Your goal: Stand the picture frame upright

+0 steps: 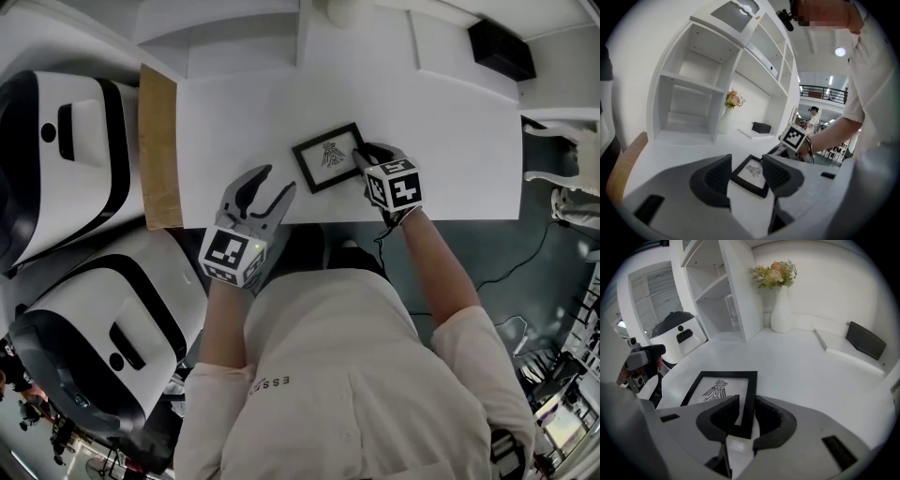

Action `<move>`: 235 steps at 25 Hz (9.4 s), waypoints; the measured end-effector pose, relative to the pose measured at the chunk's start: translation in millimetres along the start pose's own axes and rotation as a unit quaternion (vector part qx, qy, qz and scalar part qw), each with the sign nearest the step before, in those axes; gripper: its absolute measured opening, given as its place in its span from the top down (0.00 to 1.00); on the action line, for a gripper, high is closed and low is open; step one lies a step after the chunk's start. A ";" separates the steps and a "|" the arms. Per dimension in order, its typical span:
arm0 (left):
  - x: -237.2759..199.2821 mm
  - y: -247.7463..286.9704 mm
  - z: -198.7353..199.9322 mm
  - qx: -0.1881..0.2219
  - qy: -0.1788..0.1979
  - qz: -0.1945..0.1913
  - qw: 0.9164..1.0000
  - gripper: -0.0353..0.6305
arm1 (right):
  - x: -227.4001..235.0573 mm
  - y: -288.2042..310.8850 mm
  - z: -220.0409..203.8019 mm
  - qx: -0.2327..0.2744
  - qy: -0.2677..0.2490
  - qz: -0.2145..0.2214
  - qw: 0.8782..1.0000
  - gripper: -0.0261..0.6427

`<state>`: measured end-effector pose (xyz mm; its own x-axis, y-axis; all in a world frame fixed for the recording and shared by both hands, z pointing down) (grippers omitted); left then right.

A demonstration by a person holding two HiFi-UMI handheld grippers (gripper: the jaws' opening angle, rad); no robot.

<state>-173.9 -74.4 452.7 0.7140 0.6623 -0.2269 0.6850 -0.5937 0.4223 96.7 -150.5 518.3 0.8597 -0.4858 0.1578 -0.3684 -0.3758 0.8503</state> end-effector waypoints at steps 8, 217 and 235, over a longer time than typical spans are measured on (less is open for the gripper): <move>23.8 -6.8 -6.1 -0.004 -0.004 -0.002 1.000 0.67 | 0.0 -14.2 -24.0 -0.004 0.007 -0.009 1.000 0.83; -223.3 139.6 59.8 -0.138 -0.038 -0.008 0.990 0.75 | -9.4 87.7 176.9 0.138 -0.039 0.007 0.990 0.73; -202.1 103.5 58.1 -0.128 -0.039 0.034 0.990 0.70 | -13.5 60.3 161.1 0.162 -0.018 -0.020 0.986 0.65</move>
<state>-238.9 -296.3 491.2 0.7736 0.5810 -0.2531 0.5825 -0.4948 0.6449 5.9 -293.7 486.6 0.8647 -0.4913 0.1044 -0.4335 -0.6253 0.6489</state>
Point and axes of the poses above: the fingertips, and each gripper's own axes: y forward along the fingers, x to its right, z out of its top, the point moved 10 cm from there along -y, backward along the fingers, and after that the axes turned 4 degrees about -x, right-handed, at the moved point
